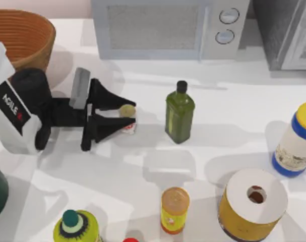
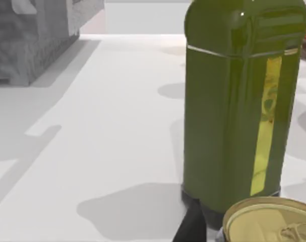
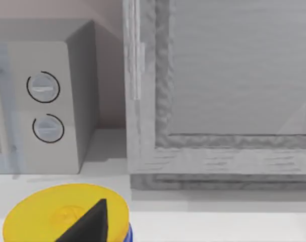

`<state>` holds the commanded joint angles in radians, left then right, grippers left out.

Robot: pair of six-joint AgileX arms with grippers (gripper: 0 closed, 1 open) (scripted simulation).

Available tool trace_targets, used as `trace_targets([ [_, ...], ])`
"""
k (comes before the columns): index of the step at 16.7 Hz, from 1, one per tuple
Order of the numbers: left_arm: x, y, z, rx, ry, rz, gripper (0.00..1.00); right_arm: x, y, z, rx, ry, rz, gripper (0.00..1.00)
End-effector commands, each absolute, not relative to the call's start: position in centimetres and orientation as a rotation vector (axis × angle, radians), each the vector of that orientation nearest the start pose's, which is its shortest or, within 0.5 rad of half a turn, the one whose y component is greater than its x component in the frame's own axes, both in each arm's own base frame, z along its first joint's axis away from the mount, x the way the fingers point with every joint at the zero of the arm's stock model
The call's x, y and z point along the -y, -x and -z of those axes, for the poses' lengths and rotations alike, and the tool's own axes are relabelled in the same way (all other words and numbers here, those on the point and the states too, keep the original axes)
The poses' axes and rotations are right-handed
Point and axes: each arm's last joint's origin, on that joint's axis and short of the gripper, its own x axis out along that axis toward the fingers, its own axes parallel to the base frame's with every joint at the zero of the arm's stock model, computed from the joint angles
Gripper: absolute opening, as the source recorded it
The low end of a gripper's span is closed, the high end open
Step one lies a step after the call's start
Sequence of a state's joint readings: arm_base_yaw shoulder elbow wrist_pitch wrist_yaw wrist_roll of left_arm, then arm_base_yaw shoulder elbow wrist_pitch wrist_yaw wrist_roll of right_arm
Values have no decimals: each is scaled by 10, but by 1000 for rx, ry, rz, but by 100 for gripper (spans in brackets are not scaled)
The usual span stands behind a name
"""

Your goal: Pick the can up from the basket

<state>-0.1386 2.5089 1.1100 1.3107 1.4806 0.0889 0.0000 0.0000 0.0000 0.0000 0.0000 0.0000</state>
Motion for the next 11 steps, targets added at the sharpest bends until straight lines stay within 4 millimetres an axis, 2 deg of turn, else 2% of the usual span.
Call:
trace_targets([
  [5,83,-403,-18,0,0,1591,98,1,-106,-160,0,0,0,100],
  [11,83,-403,-18,0,0,1591,100,1,-106,-160,0,0,0,100],
])
